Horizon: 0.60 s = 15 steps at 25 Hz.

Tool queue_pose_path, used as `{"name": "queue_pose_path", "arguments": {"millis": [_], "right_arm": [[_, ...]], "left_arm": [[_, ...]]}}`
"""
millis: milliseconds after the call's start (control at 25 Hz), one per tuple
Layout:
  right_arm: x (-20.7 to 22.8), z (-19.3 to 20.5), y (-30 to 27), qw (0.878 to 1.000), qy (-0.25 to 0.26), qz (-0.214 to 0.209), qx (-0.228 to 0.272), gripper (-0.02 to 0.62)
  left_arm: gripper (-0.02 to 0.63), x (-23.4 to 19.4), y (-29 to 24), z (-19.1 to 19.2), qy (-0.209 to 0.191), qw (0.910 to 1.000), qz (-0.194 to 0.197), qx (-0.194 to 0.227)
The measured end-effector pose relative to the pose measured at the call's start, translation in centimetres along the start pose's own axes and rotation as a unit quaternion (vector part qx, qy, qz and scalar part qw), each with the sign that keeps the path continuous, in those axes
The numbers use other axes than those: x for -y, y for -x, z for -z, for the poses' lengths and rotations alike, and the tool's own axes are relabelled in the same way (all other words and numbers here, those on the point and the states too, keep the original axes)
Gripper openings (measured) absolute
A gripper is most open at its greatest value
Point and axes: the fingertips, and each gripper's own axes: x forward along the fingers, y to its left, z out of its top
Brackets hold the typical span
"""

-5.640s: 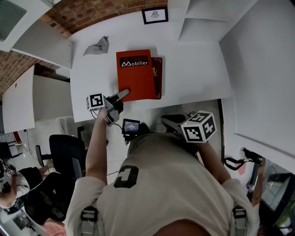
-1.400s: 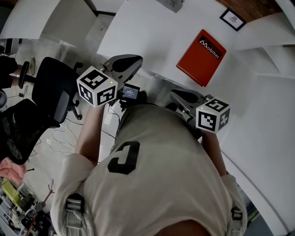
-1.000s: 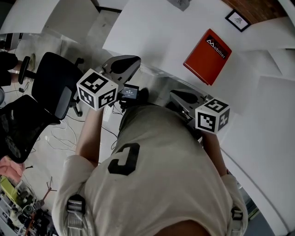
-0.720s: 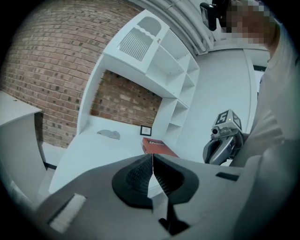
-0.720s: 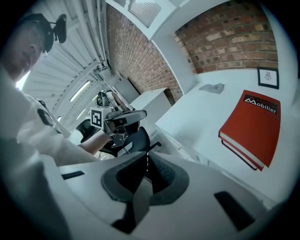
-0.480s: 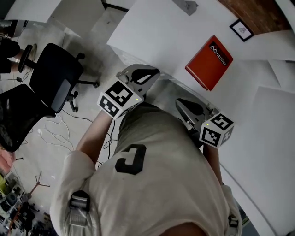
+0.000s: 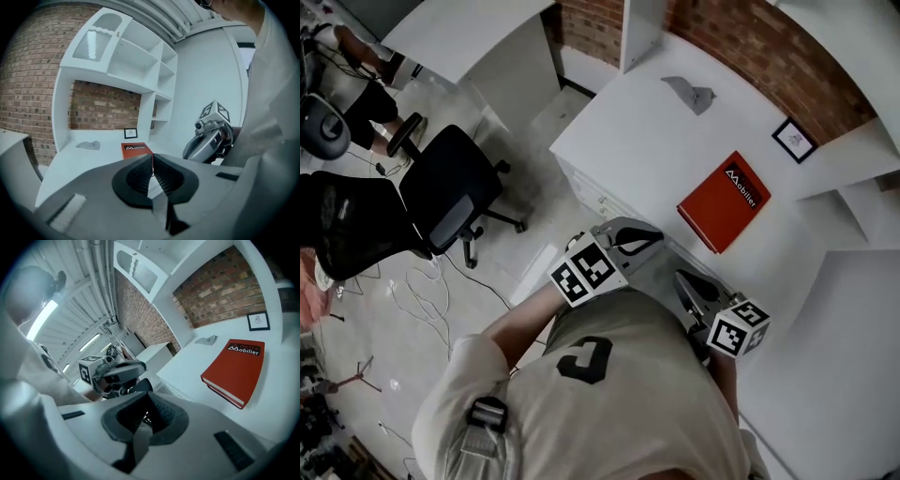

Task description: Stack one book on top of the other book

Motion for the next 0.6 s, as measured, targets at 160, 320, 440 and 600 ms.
{"name": "queue_pose_path", "arguments": {"millis": [160, 320, 440, 600], "right_arm": [[0.4, 0.8, 2.1, 1.000, -0.017, -0.005, 0.010, 0.006], [0.7, 1.5, 3.6, 0.999, -0.025, -0.012, 0.017, 0.006], [0.9, 2.1, 4.6, 0.999, -0.036, -0.022, 0.028, 0.006], [1.1, 2.8, 6.0, 0.998, -0.040, -0.027, 0.035, 0.006]], "left_arm": [[0.008, 2.2, -0.6, -0.5, -0.007, 0.9999, -0.003, -0.015], [0.008, 3.9, -1.0, -1.2, -0.019, 0.9996, -0.012, -0.019], [0.008, 5.2, -1.1, -1.4, -0.029, 0.9991, -0.017, -0.025], [0.008, 6.6, -1.3, -1.4, -0.036, 0.9985, -0.026, -0.030]]}}
